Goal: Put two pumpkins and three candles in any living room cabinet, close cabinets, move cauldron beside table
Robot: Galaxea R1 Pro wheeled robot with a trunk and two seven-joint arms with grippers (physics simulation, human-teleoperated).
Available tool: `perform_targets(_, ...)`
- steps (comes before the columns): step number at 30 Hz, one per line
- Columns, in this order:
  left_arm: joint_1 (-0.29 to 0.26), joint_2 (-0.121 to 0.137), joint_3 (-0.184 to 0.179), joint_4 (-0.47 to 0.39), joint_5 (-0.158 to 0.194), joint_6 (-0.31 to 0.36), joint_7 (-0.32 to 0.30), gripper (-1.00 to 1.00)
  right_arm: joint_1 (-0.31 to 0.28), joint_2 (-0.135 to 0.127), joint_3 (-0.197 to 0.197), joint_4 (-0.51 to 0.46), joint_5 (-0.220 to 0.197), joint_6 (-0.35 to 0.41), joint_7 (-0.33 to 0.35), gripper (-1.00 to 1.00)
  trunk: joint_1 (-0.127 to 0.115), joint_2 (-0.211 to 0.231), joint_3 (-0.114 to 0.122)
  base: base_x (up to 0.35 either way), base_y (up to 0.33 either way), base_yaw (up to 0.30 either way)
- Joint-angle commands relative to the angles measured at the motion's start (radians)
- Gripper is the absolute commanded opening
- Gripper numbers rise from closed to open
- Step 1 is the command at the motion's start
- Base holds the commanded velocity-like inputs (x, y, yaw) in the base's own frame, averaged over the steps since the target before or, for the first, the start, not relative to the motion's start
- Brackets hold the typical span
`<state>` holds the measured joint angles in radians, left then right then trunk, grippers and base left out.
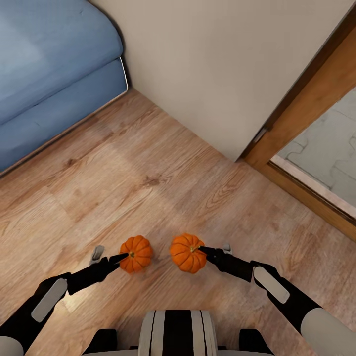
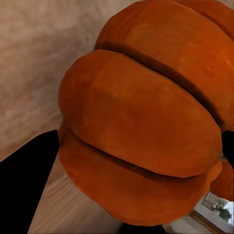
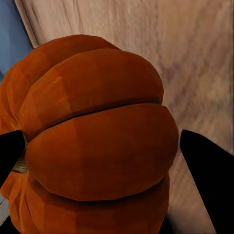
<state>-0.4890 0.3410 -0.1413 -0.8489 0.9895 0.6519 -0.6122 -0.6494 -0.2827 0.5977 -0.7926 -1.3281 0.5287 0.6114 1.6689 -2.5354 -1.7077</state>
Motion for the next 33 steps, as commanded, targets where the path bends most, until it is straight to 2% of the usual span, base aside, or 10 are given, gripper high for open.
perform_targets(1, 0.000, 0.001, 0.004, 0.002, 0.014, 0.007, 0.000, -1.00, -0.001, -0.001, 0.004, 0.006, -0.011, 0.004, 0.000, -1.00, 0.000, 0.000, 0.000, 0.000, 0.000, 0.000)
perform_targets(4, 0.000, 0.001, 0.019, 0.003, 0.029, 0.008, 0.000, -1.00, -0.001, -0.001, 0.004, 0.024, -0.011, 0.004, 0.001, -1.00, 0.000, 0.000, 0.000, 0.000, 0.000, 0.000)
perform_targets(27, 0.000, 0.001, 0.020, 0.003, 0.031, 0.008, 0.000, -1.00, -0.001, -0.001, 0.004, 0.036, -0.011, 0.004, 0.007, -1.00, 0.000, 0.000, 0.000, 0.000, 0.000, 0.000)
perform_targets(33, 0.000, 0.001, 0.020, 0.002, 0.031, 0.008, 0.000, -1.00, -0.001, -0.001, 0.004, 0.036, -0.011, 0.004, 0.012, -1.00, -0.003, 0.001, 0.023, 0.000, 0.000, 0.000)
